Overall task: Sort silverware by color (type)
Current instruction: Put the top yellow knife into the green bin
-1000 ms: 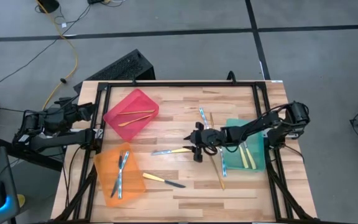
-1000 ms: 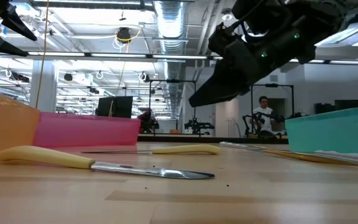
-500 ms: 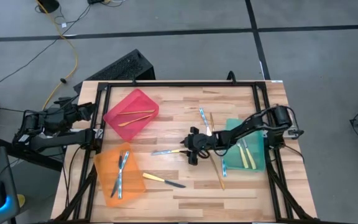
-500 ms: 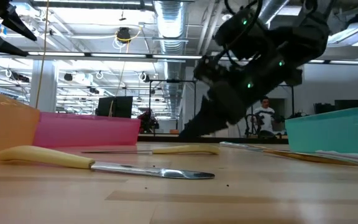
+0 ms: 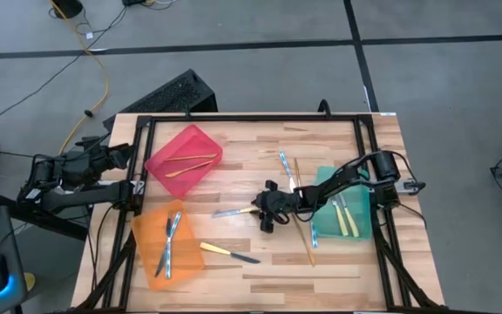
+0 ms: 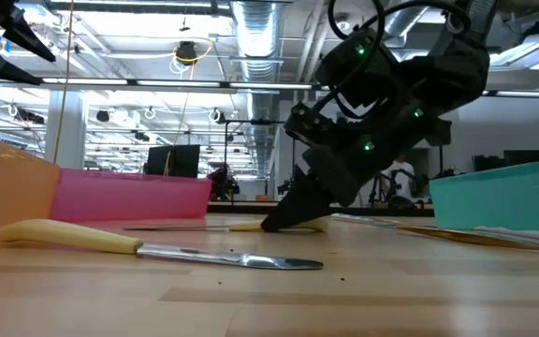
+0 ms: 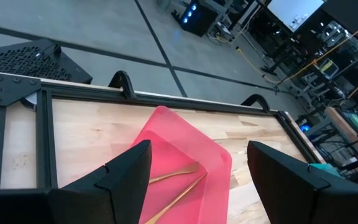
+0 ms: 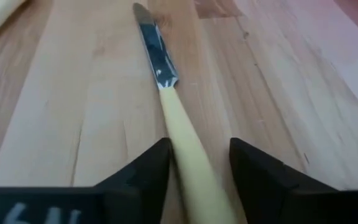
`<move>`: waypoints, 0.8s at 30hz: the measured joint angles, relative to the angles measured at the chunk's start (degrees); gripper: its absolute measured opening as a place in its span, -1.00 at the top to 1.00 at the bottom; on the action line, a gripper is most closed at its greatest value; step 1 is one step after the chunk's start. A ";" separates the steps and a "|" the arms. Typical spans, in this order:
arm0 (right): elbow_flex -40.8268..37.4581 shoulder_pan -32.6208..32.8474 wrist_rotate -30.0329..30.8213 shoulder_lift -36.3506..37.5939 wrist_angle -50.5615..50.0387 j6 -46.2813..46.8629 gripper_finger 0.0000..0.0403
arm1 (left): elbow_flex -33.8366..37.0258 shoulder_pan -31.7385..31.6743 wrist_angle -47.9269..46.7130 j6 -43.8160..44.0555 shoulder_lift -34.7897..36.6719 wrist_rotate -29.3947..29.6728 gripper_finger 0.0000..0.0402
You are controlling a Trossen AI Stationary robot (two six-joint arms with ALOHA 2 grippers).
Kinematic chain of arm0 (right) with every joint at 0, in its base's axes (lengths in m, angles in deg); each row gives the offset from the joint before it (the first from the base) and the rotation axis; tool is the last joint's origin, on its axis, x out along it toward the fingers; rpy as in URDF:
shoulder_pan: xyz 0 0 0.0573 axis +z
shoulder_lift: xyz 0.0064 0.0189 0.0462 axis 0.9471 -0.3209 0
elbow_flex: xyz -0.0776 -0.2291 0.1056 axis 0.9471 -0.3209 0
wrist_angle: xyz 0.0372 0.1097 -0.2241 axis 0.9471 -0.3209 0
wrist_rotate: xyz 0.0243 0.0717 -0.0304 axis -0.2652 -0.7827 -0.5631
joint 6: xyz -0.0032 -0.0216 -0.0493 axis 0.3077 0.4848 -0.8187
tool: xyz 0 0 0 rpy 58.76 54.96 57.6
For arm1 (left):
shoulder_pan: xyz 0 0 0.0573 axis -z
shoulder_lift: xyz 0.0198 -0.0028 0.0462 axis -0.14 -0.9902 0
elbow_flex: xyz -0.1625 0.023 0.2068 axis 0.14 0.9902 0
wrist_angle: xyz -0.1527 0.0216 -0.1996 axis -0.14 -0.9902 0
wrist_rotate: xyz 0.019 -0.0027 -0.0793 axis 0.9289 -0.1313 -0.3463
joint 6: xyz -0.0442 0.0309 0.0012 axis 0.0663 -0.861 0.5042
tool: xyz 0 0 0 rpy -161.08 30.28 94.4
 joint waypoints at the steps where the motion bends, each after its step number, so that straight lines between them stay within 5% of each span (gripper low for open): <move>1: 0.01 0.00 0.24 -0.01 -0.16 -0.01 0.17 | 0.00 -0.01 0.00 0.00 0.00 0.05 -0.23; 9: -0.15 0.14 0.57 -0.05 -0.13 -0.15 0.59 | 0.00 0.01 0.01 0.00 0.00 0.06 -0.23; 24: -0.21 0.35 2.70 2.39 0.54 4.99 0.60 | 0.00 -0.01 0.01 0.00 0.00 0.08 -0.23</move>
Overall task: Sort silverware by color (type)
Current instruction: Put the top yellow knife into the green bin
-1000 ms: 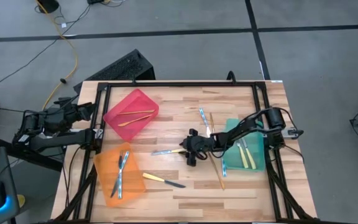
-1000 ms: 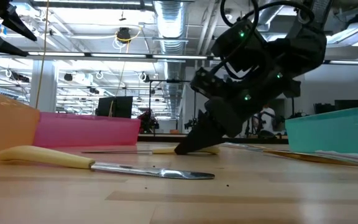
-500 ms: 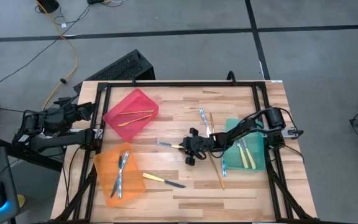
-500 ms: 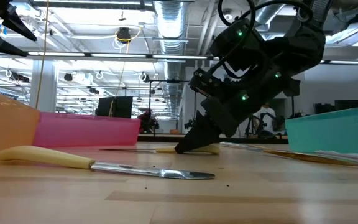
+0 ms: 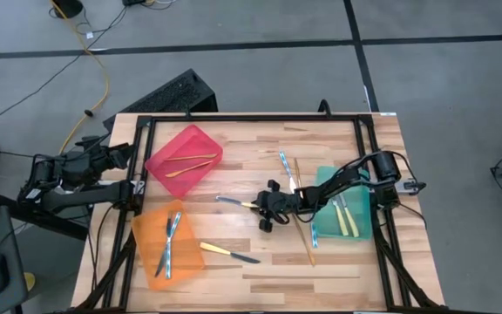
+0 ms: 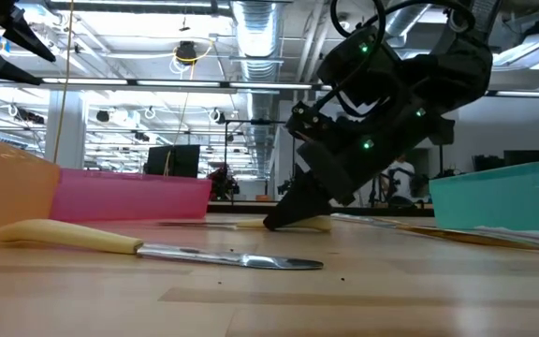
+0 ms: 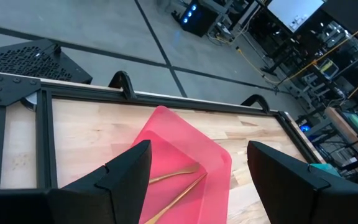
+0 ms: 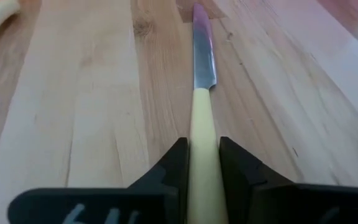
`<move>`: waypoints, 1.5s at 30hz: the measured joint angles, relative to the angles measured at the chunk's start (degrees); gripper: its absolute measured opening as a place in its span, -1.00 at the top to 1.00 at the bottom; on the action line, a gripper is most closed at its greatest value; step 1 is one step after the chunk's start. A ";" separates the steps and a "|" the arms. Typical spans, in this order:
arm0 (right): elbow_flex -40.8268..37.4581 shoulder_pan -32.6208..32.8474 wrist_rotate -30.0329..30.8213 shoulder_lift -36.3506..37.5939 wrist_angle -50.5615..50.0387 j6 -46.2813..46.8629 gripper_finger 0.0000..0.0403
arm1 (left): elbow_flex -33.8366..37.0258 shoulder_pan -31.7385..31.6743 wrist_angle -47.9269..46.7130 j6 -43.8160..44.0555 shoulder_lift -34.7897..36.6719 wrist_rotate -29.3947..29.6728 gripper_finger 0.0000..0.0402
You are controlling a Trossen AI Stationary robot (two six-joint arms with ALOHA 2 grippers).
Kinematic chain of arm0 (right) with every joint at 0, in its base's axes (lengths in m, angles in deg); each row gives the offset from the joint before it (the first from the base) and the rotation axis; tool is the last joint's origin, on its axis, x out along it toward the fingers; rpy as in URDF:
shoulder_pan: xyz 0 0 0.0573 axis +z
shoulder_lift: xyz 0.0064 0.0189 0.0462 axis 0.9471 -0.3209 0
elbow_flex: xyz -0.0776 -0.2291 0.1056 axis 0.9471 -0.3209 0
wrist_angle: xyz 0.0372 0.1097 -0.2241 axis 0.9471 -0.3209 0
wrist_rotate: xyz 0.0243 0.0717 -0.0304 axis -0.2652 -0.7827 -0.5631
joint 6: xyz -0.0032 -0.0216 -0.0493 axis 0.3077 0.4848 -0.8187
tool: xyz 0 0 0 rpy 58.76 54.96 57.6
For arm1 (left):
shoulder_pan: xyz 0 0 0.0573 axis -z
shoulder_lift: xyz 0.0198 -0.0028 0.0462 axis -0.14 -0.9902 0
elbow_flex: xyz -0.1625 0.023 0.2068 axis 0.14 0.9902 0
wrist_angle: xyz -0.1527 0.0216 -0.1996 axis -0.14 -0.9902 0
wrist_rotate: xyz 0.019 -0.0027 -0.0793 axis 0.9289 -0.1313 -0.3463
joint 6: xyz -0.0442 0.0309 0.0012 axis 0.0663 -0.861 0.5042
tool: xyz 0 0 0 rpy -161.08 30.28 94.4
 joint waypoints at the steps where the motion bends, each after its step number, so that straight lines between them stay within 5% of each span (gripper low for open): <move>1: -0.07 0.00 0.05 0.54 -0.31 0.97 0.60 | 0.00 0.01 0.00 0.08 0.00 -0.01 -0.23; 21: 0.01 4.23 21.53 24.20 -23.39 20.59 0.60 | 0.00 0.01 0.00 0.89 0.01 0.51 -0.23; 45: 0.06 11.94 33.17 35.00 -80.38 75.63 0.60 | 0.00 0.00 -0.02 0.68 0.00 0.92 -0.23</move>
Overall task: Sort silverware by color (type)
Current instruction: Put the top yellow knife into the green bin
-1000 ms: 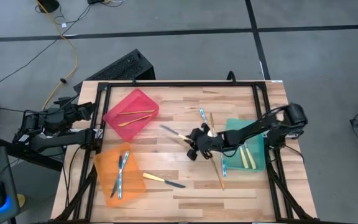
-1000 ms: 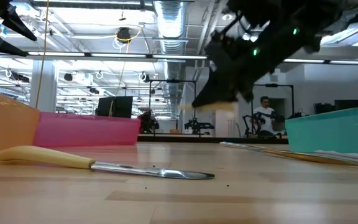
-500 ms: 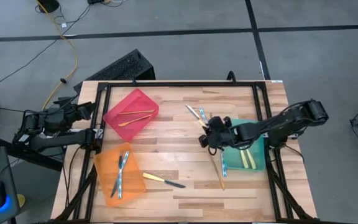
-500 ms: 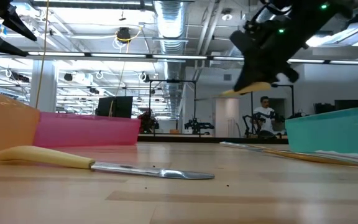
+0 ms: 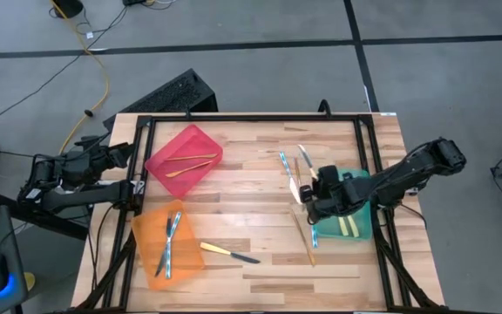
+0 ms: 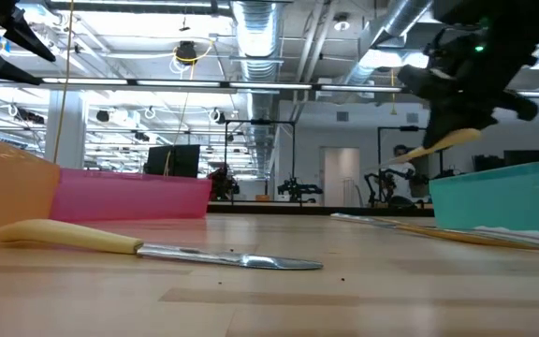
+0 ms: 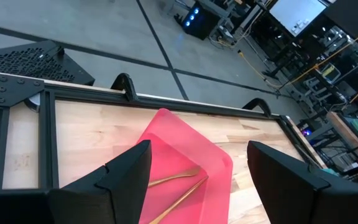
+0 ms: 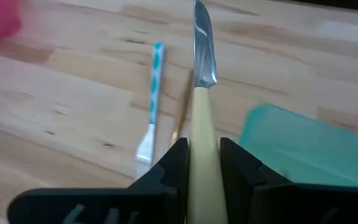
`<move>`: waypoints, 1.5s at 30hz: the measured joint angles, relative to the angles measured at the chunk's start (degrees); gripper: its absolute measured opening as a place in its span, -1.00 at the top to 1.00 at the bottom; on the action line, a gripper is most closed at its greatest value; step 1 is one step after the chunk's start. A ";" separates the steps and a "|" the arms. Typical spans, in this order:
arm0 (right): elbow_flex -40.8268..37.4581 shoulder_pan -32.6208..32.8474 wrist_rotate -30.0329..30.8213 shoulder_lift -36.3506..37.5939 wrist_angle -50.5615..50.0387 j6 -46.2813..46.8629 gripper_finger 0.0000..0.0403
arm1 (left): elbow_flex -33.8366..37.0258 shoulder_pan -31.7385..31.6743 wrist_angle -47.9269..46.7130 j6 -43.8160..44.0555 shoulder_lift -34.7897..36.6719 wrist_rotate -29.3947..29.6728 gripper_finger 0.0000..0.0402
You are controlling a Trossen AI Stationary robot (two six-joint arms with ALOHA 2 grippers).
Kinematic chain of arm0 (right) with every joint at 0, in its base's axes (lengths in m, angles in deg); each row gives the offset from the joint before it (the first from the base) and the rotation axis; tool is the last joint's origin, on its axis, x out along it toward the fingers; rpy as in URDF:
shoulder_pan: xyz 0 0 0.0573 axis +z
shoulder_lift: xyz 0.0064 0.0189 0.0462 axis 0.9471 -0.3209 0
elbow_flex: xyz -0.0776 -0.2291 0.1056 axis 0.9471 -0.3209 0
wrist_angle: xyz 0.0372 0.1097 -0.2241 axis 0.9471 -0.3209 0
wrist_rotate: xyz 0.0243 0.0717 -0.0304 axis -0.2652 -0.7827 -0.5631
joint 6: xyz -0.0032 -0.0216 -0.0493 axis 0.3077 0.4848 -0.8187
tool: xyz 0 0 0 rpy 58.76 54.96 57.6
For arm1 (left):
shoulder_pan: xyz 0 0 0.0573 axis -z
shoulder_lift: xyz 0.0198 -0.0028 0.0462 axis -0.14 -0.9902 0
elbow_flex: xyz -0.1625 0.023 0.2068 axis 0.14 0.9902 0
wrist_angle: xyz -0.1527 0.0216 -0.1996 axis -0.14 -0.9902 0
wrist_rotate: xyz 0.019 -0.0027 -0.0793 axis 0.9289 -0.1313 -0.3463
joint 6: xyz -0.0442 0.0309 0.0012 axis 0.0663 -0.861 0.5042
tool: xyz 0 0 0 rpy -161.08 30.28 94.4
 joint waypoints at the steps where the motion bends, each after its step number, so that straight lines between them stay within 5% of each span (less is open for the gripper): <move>1: 0.00 0.91 0.14 0.00 -1.83 2.25 0.60 | 0.00 0.00 0.00 0.00 0.00 0.00 -0.23; 15: 0.00 15.30 -1.08 0.00 -14.73 21.73 0.60 | 0.00 0.00 -0.02 0.02 0.00 0.00 -0.23; 24: 0.02 25.15 -7.78 -0.22 -22.22 35.61 0.60 | 0.00 0.02 -0.14 0.04 0.00 -0.02 -0.23; 37: 0.66 29.26 -17.28 -0.57 -22.29 36.74 0.59 | 0.00 0.00 -1.46 0.13 0.01 -0.13 -0.23; 45: 0.66 28.88 -24.84 -10.57 -20.11 36.59 0.59 | 0.00 0.00 -1.42 0.17 0.02 -0.50 -0.23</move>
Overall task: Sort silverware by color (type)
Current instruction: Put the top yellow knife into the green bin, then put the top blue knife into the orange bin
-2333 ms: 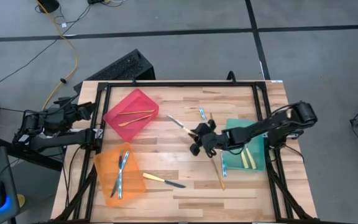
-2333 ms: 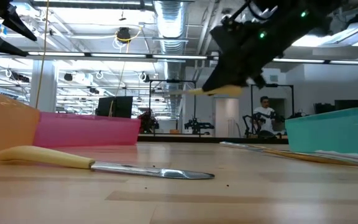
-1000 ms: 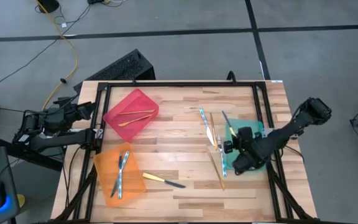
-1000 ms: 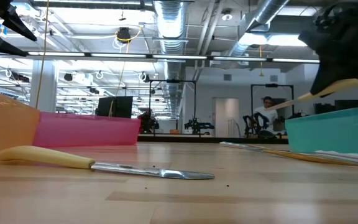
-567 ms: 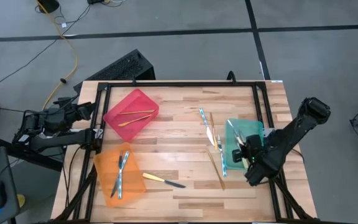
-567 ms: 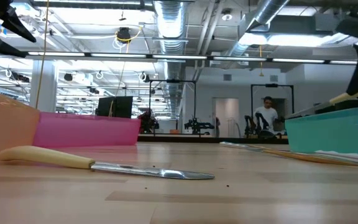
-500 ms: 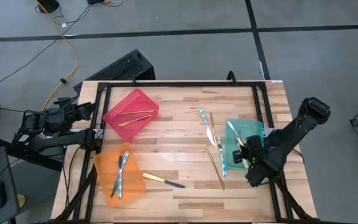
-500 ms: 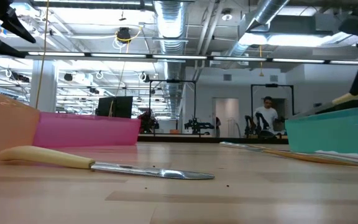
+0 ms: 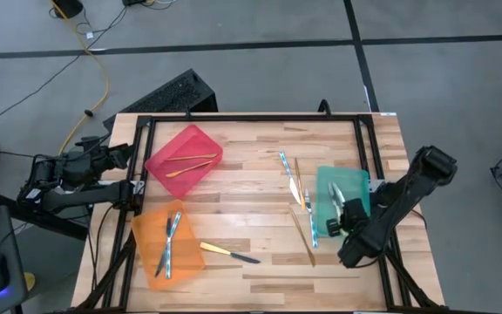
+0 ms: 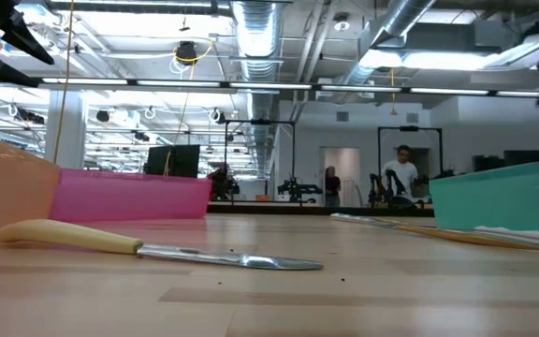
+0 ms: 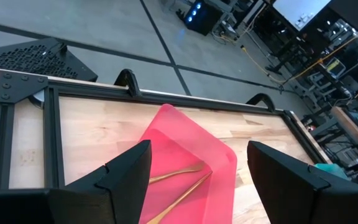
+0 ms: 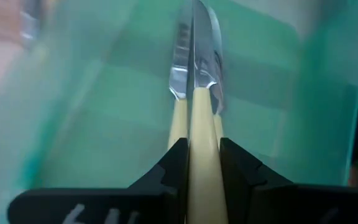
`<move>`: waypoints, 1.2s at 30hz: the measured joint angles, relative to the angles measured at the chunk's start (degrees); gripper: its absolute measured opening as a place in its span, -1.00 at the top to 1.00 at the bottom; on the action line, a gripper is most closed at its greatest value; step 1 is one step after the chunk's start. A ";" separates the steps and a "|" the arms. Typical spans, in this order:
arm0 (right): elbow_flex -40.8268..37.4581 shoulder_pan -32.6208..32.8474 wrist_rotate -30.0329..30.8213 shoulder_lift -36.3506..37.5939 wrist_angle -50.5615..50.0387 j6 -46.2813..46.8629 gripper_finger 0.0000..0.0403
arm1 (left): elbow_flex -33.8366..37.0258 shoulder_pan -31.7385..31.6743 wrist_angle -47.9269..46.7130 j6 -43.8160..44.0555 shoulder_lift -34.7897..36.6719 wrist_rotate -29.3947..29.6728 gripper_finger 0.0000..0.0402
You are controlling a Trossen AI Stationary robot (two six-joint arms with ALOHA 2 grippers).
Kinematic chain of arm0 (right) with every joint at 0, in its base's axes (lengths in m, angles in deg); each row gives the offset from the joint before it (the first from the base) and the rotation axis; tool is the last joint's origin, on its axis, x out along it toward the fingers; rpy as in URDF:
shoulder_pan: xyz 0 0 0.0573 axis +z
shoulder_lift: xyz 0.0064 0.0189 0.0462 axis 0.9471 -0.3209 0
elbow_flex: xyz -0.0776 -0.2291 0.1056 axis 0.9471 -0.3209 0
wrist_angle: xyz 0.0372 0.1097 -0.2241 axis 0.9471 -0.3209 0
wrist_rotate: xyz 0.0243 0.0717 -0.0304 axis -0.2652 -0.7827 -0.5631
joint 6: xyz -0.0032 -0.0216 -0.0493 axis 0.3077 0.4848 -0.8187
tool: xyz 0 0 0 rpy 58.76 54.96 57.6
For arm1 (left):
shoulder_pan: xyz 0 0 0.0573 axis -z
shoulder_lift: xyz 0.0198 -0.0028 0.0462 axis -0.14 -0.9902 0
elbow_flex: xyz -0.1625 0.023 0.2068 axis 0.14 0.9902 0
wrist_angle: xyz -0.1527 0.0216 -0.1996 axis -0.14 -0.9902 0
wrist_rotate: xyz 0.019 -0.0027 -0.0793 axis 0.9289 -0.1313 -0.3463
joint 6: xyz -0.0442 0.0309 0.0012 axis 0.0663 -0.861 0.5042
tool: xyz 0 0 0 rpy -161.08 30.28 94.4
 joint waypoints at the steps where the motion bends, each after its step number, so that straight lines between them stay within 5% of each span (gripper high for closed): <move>1: 0.00 0.18 -0.25 -1.77 0.40 -0.14 0.59 | 0.00 0.00 0.02 0.00 -0.02 0.04 -0.23; 11: 0.20 1.95 -1.22 -10.85 7.08 -1.60 0.59 | 0.00 0.00 0.11 0.28 -0.02 0.12 -0.23; 24: 0.00 2.35 -2.11 -9.37 6.08 -2.41 0.19 | 0.00 0.00 0.13 0.44 -0.02 0.94 -0.23; 36: -0.04 2.30 2.51 -2.87 1.87 -2.65 0.17 | 0.00 0.00 0.13 0.44 0.00 1.03 -0.23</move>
